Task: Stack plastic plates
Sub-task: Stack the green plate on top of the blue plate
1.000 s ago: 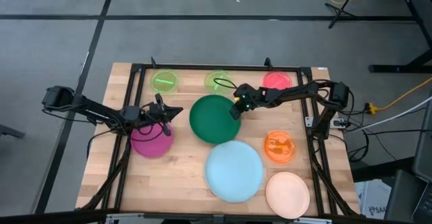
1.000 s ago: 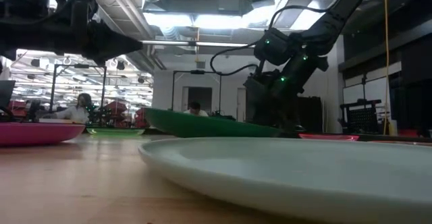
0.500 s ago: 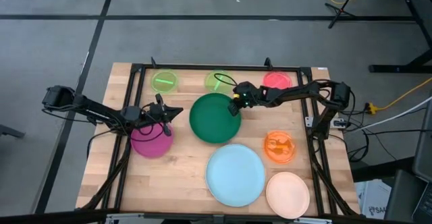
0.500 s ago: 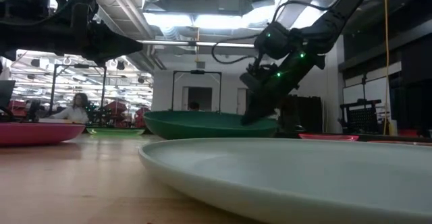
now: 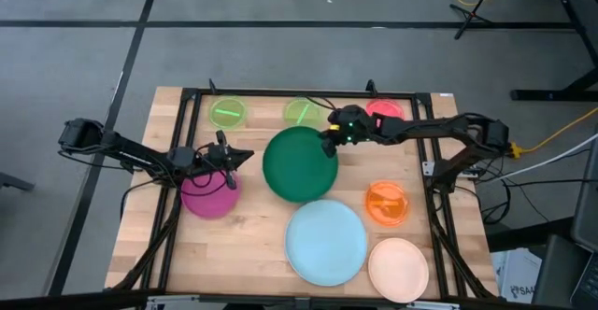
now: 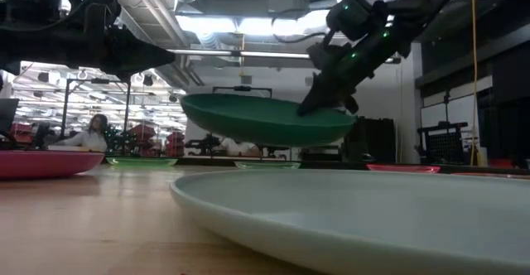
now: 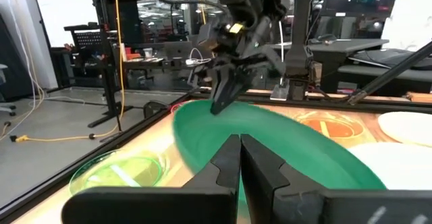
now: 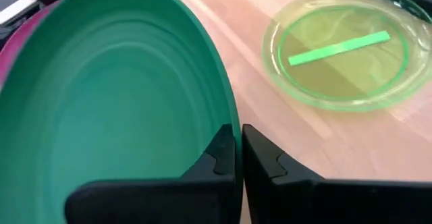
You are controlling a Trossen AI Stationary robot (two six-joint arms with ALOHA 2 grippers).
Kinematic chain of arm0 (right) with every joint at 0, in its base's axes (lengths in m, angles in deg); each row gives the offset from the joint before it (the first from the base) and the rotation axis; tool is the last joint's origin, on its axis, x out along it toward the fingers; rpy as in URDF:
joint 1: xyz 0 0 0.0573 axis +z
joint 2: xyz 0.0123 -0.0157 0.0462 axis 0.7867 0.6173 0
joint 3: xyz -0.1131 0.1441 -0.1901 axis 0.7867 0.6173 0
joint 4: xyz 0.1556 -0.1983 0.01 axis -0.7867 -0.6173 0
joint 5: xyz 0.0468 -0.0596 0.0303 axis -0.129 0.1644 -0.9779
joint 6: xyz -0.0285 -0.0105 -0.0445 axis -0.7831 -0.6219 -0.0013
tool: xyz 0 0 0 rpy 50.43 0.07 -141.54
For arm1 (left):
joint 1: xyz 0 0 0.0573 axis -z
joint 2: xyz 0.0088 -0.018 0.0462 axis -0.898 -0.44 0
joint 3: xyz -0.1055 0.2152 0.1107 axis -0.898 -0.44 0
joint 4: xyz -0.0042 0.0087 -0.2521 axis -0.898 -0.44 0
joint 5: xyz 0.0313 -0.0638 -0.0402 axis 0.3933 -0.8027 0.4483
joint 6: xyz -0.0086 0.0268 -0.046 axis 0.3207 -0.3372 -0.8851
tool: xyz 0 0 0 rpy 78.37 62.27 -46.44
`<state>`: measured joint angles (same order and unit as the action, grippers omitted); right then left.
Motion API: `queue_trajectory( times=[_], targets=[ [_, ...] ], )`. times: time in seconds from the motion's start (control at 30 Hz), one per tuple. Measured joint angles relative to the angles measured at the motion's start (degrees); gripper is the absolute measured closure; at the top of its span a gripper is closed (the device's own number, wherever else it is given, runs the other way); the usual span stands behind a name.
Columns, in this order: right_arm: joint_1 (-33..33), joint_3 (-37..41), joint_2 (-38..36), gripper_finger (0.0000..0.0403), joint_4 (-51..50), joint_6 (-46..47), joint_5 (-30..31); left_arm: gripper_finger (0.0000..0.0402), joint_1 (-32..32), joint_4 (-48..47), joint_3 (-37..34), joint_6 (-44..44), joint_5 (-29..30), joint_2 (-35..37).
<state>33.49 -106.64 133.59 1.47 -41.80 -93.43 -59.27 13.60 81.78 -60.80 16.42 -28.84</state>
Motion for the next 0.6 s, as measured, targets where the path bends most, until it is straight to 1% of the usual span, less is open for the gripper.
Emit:
queue_trajectory(
  times=[0.07, 0.2, 0.33, 0.47, 0.6],
  targets=[
    [0.0, 0.0, -1.6, 0.0402, -1.4, -0.2, -1.8, 0.0395, 0.0, 0.0, 0.0, 0.0, 0.0, 0.0],
    [0.0, 0.0, -5.1, 0.0402, -6.0, -0.1, -8.1, 0.0395, 0.0, 0.0, 0.0, 0.0, 0.0, 0.0],
    [0.9, 0.0, -6.8, 0.0402, -11.2, -0.5, -14.1, 0.0395, 0.0, 0.0, 0.0, -0.1, 0.0, 0.0],
    [3.9, 0.0, -7.1, 0.0402, -14.5, -1.9, -15.9, 0.0395, 0.0, 0.0, 0.0, -0.2, 0.0, 0.0],
    [8.3, 0.0, -6.7, 0.0402, -16.0, -3.0, -16.2, 0.0395, 0.0, 0.0, 0.0, -0.3, 0.0, 0.0]
  ],
)
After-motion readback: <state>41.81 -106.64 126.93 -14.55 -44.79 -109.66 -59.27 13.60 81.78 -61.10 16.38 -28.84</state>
